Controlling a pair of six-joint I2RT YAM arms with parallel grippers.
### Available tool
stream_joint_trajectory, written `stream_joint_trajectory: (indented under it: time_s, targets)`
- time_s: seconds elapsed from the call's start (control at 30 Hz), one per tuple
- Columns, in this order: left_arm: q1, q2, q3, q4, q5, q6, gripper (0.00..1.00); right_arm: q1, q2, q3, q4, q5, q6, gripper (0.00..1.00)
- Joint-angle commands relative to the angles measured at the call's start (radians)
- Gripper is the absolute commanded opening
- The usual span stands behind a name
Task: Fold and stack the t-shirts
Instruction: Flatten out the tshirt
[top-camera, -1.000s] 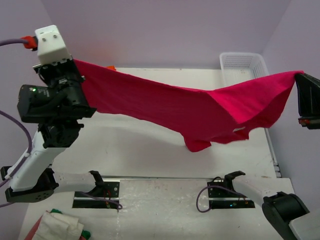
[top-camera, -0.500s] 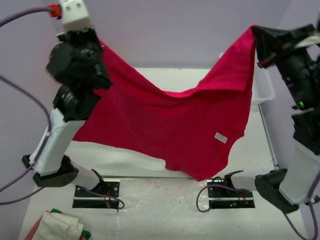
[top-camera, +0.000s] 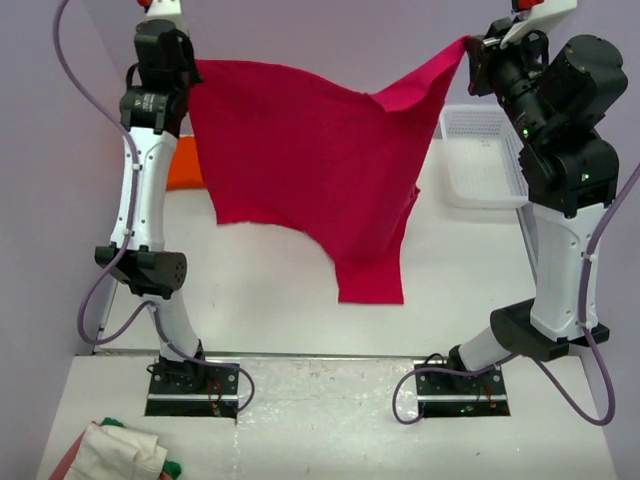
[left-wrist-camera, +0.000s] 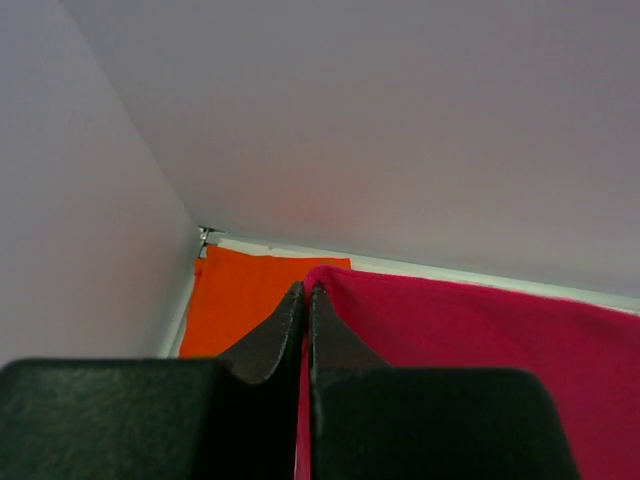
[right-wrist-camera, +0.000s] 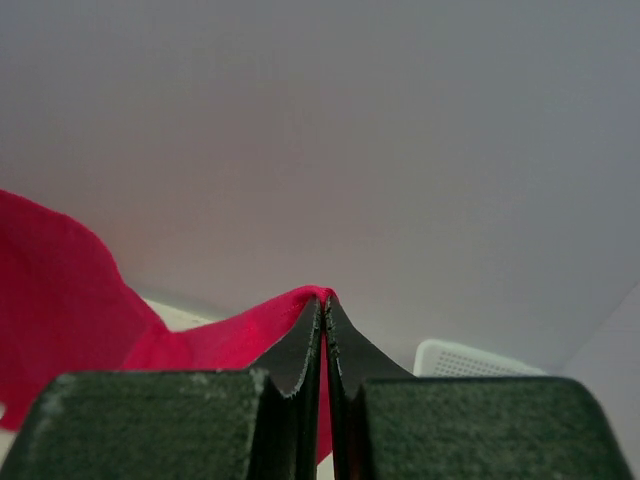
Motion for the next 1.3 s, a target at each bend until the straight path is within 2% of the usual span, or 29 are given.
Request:
stream_joint_trajectory:
  time_s: [0.0, 0.07, 0.17, 0.37, 0.47, 0.6, 0.7, 0.73, 0.83, 0.9, 0.97, 1.13, 1.23, 1.27]
  targets:
    - [0.102, -0.069, 0.069, 0.015, 0.274, -0.094, 0.0, -0.01, -0.016, 0.045, 0.073, 0.103, -0.079, 0.0]
    - [0.143, -0.118, -0.001, 0.027, 0.328, -0.11, 0.0, -0.011, -0.038, 0.029, 0.071, 0.122, -0.09, 0.0]
    - [0.142, -0.19, -0.068, 0.036, 0.357, -0.116, 0.0, -0.011, -0.075, 0.028, 0.058, 0.133, -0.093, 0.0]
    - [0.142, -0.343, -0.144, 0.028, 0.526, -0.137, 0.0, 0.041, -0.188, -0.018, 0.036, 0.16, -0.105, 0.0]
    - [0.134, -0.412, -0.158, 0.035, 0.575, -0.162, 0.0, 0.169, -0.242, -0.009, 0.032, 0.263, -0.166, 0.0]
    - [0.122, -0.519, -0.168, 0.053, 0.645, -0.211, 0.0, 0.428, -0.306, -0.009, 0.07, 0.511, -0.309, 0.0]
    - [0.116, -0.57, -0.17, 0.059, 0.696, -0.246, 0.0, 0.594, -0.342, -0.035, 0.134, 0.638, -0.387, 0.0]
    - [0.116, -0.602, -0.167, 0.064, 0.702, -0.252, 0.0, 0.637, -0.351, -0.043, 0.181, 0.716, -0.447, 0.0]
    - [0.116, -0.629, -0.118, 0.051, 0.707, -0.271, 0.0, 0.78, -0.365, -0.064, 0.304, 0.825, -0.571, 0.0]
    - [0.116, -0.63, -0.099, 0.045, 0.718, -0.286, 0.0, 0.867, -0.351, -0.075, 0.43, 0.884, -0.707, 0.0]
    - [0.116, -0.627, -0.096, 0.054, 0.731, -0.294, 0.0, 0.915, -0.319, -0.066, 0.475, 0.898, -0.758, 0.0]
    - [0.116, -0.514, -0.098, 0.053, 0.702, -0.283, 0.0, 0.918, -0.256, -0.035, 0.519, 0.802, -0.791, 0.0]
    - [0.116, -0.434, -0.142, 0.088, 0.664, -0.265, 0.0, 0.859, -0.208, -0.037, 0.518, 0.743, -0.769, 0.0]
    - [0.116, -0.391, -0.154, 0.102, 0.646, -0.251, 0.0, 0.781, -0.204, -0.055, 0.513, 0.701, -0.751, 0.0]
